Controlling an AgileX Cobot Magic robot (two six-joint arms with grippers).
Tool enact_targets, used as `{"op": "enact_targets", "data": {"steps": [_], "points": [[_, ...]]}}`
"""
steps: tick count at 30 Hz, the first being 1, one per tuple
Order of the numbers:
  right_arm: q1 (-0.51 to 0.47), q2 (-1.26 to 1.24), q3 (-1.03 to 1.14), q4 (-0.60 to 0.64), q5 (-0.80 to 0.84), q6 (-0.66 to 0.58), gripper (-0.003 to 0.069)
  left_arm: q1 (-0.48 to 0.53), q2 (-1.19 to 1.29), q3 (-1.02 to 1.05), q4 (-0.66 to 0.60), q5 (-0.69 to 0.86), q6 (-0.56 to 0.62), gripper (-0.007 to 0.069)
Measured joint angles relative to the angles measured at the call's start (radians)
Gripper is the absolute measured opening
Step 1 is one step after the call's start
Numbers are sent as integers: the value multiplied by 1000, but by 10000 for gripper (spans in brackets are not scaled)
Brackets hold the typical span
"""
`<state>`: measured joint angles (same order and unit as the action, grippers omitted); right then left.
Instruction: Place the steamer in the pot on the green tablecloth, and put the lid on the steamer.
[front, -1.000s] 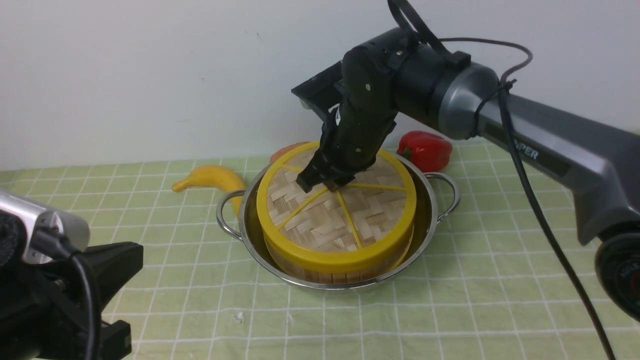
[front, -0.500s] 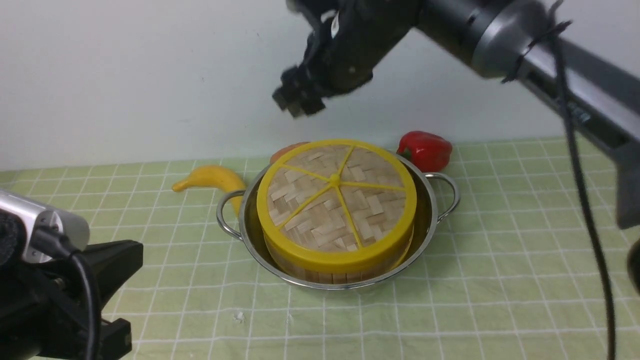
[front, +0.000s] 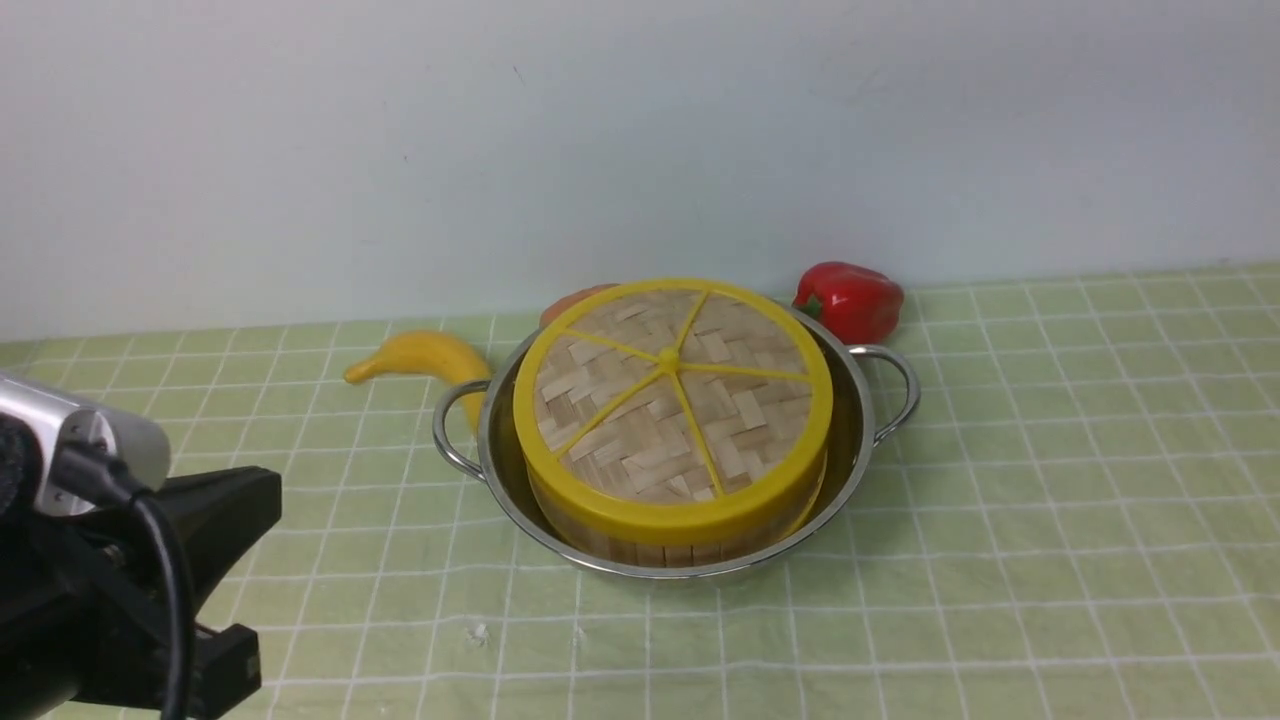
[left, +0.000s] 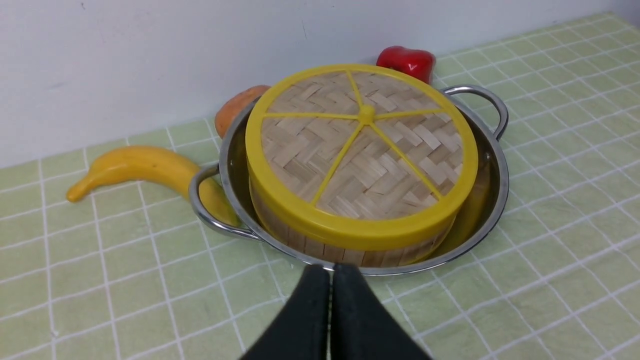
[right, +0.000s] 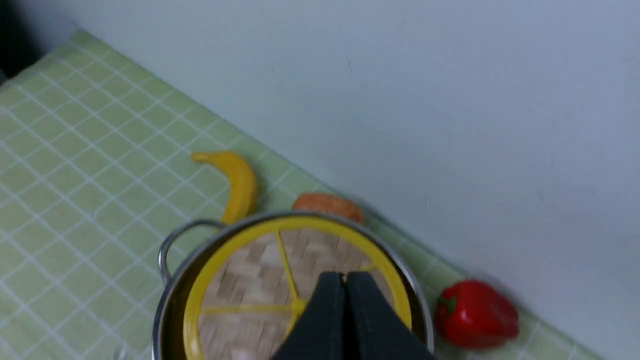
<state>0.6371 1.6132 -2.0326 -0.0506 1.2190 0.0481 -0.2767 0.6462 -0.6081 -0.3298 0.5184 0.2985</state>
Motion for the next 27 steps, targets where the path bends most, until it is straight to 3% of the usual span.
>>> {"op": "enact_targets", "data": {"steps": [4,7,13,22,27], "points": [[0,-148,288,3,-94,28,-13,0,0,0,0,-1,0,1],[0,-336,709,8,-397,94,-13,0,0,0,0,-1,0,1],[0,-473,1163,51,-747,185,-13,0,0,0,0,-3,0,2],[0,-535,1376,132,-895,205,-5,0,0,0,0,-4,0,2],[0,-535,1385,51,-880,201,3,0,0,0,0,-5,0,2]]}}
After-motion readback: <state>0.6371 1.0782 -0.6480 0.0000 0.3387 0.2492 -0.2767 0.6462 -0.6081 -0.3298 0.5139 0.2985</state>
